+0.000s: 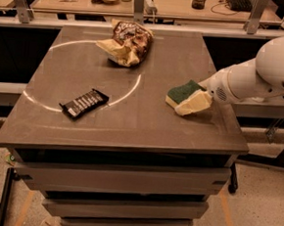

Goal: Move sponge near brown chip bag

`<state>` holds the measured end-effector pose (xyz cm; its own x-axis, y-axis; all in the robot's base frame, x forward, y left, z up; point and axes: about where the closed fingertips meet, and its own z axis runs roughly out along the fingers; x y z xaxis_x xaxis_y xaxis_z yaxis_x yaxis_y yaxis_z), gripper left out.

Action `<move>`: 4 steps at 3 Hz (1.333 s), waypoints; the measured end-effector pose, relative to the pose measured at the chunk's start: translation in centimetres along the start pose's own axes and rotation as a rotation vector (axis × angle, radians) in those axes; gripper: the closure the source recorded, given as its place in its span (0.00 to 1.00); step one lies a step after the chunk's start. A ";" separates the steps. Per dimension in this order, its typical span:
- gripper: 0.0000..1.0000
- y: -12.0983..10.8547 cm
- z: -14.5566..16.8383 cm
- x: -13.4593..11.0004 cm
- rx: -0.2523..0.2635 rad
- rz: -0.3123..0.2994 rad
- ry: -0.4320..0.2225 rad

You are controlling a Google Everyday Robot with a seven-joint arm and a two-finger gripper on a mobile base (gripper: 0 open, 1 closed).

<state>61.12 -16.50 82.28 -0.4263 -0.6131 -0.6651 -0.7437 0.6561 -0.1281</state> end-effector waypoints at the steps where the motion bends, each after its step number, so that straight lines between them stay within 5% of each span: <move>1: 1.00 0.0 -0.1 -0.1 0.000 0.000 0.000; 2: 1.00 0.0 -0.1 -0.1 0.000 0.000 -0.001; 4: 1.00 -0.1 6.9 -15.1 -0.046 -0.204 -0.235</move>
Offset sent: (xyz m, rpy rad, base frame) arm 0.1320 0.1354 0.0774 0.1619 -0.3337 0.2297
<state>71.19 -4.28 87.25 -0.1391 -0.6083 -0.7814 -0.8267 0.5058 -0.2466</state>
